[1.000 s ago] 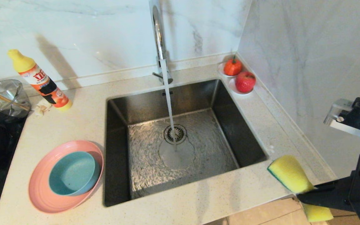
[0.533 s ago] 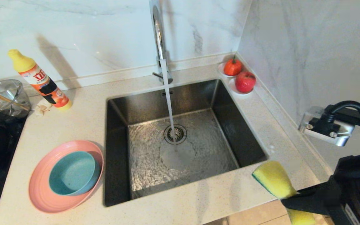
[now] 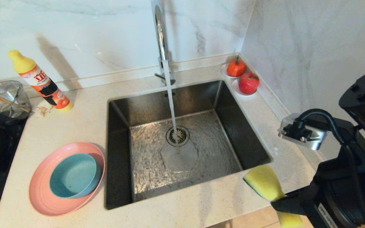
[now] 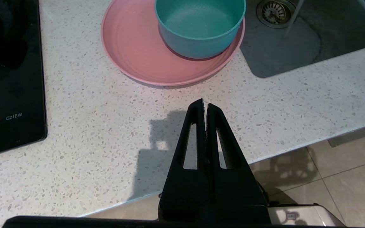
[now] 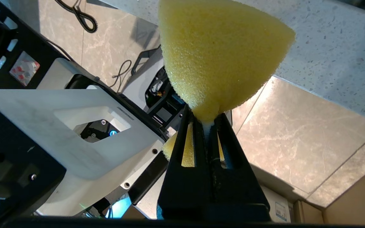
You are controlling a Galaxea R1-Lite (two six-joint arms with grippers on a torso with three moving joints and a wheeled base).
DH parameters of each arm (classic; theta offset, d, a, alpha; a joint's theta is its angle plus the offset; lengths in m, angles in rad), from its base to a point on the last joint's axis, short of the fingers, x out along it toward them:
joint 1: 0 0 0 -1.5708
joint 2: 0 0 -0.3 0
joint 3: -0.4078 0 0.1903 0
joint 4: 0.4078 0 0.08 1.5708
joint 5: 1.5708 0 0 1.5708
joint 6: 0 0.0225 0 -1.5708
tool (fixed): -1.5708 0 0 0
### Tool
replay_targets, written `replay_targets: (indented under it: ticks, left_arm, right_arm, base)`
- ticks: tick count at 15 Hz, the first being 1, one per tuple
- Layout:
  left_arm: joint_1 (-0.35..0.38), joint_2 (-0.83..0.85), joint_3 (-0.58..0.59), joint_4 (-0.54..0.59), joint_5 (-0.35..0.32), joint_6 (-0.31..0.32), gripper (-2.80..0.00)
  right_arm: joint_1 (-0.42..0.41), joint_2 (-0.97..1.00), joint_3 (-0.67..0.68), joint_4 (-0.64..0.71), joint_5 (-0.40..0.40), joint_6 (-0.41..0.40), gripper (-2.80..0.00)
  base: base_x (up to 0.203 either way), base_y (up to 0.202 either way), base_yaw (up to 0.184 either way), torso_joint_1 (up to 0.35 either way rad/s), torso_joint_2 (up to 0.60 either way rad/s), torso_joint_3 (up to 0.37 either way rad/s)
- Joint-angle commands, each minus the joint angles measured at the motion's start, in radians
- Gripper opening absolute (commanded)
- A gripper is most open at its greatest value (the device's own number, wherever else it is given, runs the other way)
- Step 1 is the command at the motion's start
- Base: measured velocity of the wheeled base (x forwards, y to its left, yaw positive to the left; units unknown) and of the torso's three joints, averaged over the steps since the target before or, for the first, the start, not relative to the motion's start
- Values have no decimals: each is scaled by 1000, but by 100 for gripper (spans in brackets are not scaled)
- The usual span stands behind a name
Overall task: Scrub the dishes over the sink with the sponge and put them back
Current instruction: Pick up a bowl and the sponge
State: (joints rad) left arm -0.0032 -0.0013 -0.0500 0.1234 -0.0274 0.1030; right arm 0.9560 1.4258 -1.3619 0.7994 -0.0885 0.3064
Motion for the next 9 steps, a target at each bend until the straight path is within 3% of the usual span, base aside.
replay_targets:
  ticks: [1,4,9]
  left_arm:
    - [0,-2,1,0,3,-5,-280]
    - [0,6,-55,1,38,-17,-280]
    - [1,309,-451,46,111,-14,-280]
  right_arm:
    - [0,9,0,4,0,2,-280]
    - [-8,4,2,5,-1,2,-280]
    - [-9,7,-11,-35,-5,-8,-280]
  base:
    - [0,0,0,0,0,0]
    - [0,0,0,0,0,0]
    - [0,0,0,0,0,0]
